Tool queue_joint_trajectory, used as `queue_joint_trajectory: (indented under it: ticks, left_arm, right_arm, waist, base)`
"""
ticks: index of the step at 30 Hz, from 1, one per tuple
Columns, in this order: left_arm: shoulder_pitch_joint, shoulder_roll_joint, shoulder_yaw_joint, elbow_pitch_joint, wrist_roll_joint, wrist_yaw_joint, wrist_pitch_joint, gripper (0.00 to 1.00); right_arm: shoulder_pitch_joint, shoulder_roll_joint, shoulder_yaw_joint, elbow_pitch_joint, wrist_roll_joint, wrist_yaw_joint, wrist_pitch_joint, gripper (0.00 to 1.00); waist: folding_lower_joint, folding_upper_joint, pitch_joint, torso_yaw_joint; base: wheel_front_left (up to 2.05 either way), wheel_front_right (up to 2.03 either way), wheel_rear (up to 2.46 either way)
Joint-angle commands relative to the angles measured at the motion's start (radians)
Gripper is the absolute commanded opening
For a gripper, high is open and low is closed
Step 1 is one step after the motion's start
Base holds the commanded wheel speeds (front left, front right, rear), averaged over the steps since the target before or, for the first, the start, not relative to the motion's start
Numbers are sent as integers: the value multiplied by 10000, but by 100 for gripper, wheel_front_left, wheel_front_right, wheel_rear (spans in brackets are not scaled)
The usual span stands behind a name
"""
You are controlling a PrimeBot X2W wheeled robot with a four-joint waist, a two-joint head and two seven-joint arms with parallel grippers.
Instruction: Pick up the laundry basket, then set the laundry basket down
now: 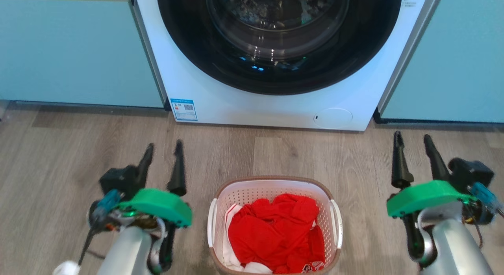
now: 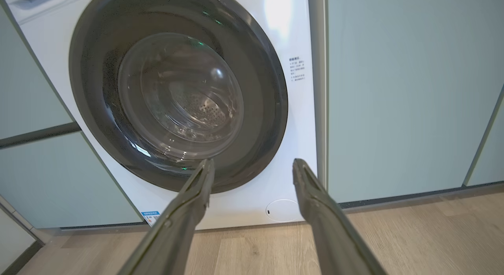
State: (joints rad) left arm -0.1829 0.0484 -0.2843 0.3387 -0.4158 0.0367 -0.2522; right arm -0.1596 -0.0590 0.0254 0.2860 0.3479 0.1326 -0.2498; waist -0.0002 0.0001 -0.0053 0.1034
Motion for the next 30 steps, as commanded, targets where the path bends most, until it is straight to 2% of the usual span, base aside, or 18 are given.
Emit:
queue_joint_trajectory:
  ticks: [1,6,8,9,15,22,30]
  left_arm:
    - [-79,34,669,-607,225,-138,-94,100]
    - [460,22,707,-1404,21,-80,-95,100]
    - [625,21,655,-1684,-83,-196,-95,100]
    - [664,21,594,-1822,206,-261,-95,100]
    - [916,20,540,-2151,636,-208,-95,100]
    - [975,19,378,-1901,1031,-378,-95,100]
    - [1157,19,362,-1630,661,-456,-95,100]
  right_arm:
    - [153,70,106,-788,-74,-19,-119,100]
    - [749,83,341,-1859,-195,-19,-120,100]
    - [889,84,379,-2178,-319,-19,-120,100]
    - [960,84,389,-2291,-403,-19,-120,100]
    - [1288,86,459,-2425,-610,-19,-120,100]
    - [1477,86,114,-2526,-461,-19,-120,100]
    - [1680,87,-25,-2509,-490,-19,-120,100]
  waist:
    - [2,-1,-80,47]
    - [2,-1,-117,-2]
    - [2,-1,-128,-31]
    - [2,-1,-137,-38]
    - [2,-1,-220,-74]
    - [2,-1,-347,-152]
    - [2,-1,-366,-295]
  base:
    - [0,0,0]
    - [0,0,0]
    - [0,0,0]
    - [0,0,0]
    - [0,0,0]
    - [0,0,0]
    - [0,0,0]
